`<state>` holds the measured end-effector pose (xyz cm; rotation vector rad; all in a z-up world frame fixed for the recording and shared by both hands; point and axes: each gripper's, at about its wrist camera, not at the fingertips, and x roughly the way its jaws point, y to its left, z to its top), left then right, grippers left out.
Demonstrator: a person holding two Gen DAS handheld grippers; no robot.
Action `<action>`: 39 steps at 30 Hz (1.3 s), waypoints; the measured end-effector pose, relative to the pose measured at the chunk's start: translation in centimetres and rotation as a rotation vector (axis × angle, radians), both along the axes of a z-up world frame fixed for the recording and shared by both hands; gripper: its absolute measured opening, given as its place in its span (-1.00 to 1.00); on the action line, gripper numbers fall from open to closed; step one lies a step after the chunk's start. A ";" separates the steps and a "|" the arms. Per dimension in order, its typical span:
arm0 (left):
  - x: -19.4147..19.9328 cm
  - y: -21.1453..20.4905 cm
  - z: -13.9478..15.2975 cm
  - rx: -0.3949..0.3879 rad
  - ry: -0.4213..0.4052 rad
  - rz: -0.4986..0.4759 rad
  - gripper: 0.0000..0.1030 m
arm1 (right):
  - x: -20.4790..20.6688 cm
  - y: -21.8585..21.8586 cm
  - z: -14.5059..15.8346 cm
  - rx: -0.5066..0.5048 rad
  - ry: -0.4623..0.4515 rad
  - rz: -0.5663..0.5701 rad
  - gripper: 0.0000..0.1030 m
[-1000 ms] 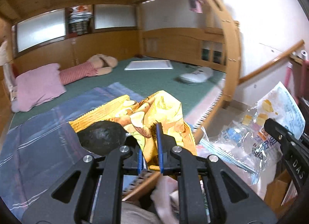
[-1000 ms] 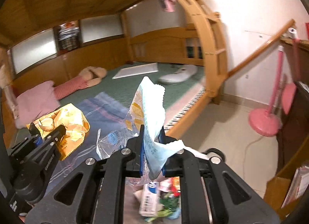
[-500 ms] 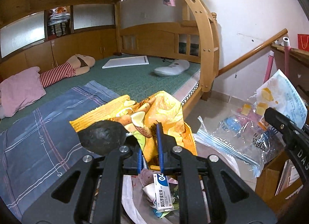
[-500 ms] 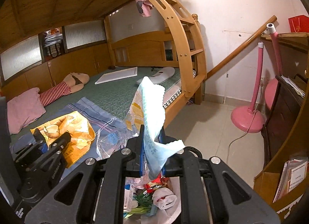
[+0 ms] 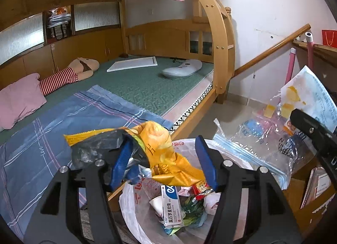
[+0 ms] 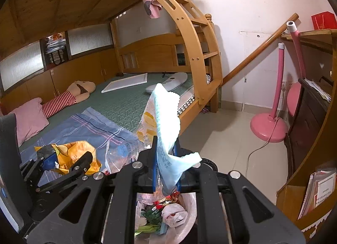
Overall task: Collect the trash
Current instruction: 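Carry the plastic bag and chip bag over the bin and open both tools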
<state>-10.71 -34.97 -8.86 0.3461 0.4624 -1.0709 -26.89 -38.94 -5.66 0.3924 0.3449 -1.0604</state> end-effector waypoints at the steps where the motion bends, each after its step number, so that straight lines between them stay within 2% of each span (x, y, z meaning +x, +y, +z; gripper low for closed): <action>1: 0.0 0.0 0.0 0.000 0.003 0.000 0.22 | 0.0 0.0 0.0 0.001 0.002 0.001 -0.73; 5: -0.3 0.3 0.2 -0.011 0.006 -0.016 0.22 | 0.0 0.1 0.0 0.003 0.004 0.002 -0.73; 11: -3.5 -0.3 -0.9 0.027 0.000 -0.126 0.21 | -0.9 -0.2 0.1 -0.004 -0.006 -0.029 -0.73; 15: -5.6 0.1 -1.3 0.036 -0.043 -0.190 0.22 | -1.4 -0.6 -0.2 0.003 -0.006 -0.047 -0.73; 17: -5.5 0.3 -0.9 0.025 -0.047 -0.188 0.22 | -1.3 -0.6 -0.4 0.005 0.002 -0.047 -0.73; 22: -2.8 1.2 0.6 -0.017 -0.023 -0.110 0.23 | -0.7 -0.5 -0.5 0.013 0.004 -0.024 -0.73; 25: -1.4 1.8 1.7 -0.052 0.030 -0.093 0.48 | -0.4 -0.4 -0.4 0.013 0.007 -0.005 -0.73; 28: -1.3 2.7 3.1 -0.112 0.088 -0.132 0.66 | -0.3 -0.1 -0.3 0.009 0.004 0.008 -0.73; 32: -2.8 2.7 4.2 -0.118 0.062 -0.169 0.73 | -1.3 -0.5 -0.1 0.024 -0.032 0.001 -0.72; 34: -2.6 2.5 4.0 -0.109 0.103 -0.186 0.76 | -1.8 -0.9 0.0 0.030 -0.037 -0.008 -0.72; 35: -2.6 2.6 3.9 -0.112 0.134 -0.213 0.72 | -1.9 -0.8 0.1 0.024 -0.036 -0.009 -0.72; 38: -2.4 2.3 3.5 -0.116 0.213 -0.308 0.76 | -2.9 -1.1 0.5 0.018 -0.075 -0.019 -0.72; 39: -2.0 2.2 3.3 -0.110 0.240 -0.319 0.76 | -3.0 -1.2 0.5 0.016 -0.063 -0.028 -0.72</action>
